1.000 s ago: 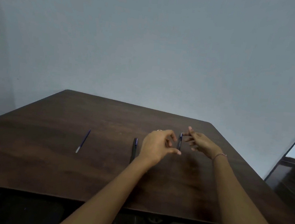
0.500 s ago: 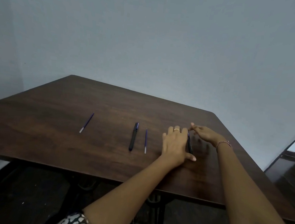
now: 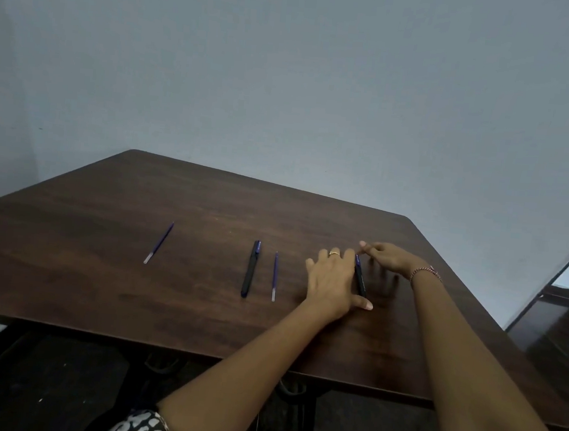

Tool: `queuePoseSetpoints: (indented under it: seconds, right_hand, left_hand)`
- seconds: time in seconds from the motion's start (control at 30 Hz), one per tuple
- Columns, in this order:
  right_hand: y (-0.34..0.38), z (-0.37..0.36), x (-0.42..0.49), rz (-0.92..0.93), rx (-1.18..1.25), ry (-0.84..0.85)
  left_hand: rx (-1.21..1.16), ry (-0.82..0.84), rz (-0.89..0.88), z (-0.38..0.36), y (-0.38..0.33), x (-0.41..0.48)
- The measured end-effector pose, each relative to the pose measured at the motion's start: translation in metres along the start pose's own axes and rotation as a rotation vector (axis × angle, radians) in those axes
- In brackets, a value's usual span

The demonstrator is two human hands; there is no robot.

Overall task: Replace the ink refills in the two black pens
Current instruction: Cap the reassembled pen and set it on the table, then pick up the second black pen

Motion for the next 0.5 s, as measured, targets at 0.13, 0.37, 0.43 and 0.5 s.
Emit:
queuePoseSetpoints:
  seconds: [0.13, 0.37, 0.43, 0.5]
  right_hand:
    - [0.004, 0.011, -0.001, 0.004, -0.005, -0.048]
    - [0.042, 0.033, -0.009, 0.131, 0.151, -0.345]
    - [0.064, 0.03, -0.013, 0.183, 0.233, -0.388]
    - [0.088, 0.022, -0.016, 0.228, 0.343, -0.384]
  left_hand:
    - [-0.022, -0.025, 0.001, 0.008, 0.002, 0.001]
    - [-0.074, -0.143, 0.125, 0.054, 0.05, 0.011]
    - [-0.04, -0.168, 0.193, 0.071, 0.078, 0.015]
    - [-0.025, -0.173, 0.261, 0.084, 0.106, 0.02]
Point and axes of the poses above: each hand's wrist, its own x-axis towards the middle knuckle, its own z-axis out of the back of the hand, y = z × x, the point moved 5 cm from there along x, towards the middle knuckle, and after that the axes turned 10 degrees about -z, right-handed, at the moved point
